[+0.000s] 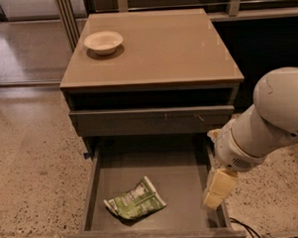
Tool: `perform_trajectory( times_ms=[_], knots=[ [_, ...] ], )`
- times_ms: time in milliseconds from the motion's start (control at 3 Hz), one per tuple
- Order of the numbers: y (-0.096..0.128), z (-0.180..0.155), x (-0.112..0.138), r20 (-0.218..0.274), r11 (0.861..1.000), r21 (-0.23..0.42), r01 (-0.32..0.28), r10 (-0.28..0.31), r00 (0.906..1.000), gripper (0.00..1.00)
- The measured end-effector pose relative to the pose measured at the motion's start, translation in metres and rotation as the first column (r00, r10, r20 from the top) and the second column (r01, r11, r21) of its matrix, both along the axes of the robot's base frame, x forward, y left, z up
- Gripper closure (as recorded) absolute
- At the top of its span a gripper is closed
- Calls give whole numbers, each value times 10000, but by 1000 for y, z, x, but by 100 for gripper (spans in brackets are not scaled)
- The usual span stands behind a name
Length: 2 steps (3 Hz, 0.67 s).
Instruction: Pick green jalapeno chip bag from middle drawer and place on counter
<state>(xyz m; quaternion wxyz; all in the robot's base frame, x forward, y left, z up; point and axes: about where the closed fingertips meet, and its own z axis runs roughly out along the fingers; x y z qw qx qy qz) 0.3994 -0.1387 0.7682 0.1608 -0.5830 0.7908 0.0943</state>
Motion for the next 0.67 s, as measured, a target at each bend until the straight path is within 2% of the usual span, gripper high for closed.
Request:
perform_trajectory(
  times_ms=[333, 667],
  knots=[
    [4, -21, -6, -220, 9989, 470, -39, 50, 9997, 0],
    [30, -86, 7, -383, 9904, 1381, -102, 156, 9991, 0]
  ],
)
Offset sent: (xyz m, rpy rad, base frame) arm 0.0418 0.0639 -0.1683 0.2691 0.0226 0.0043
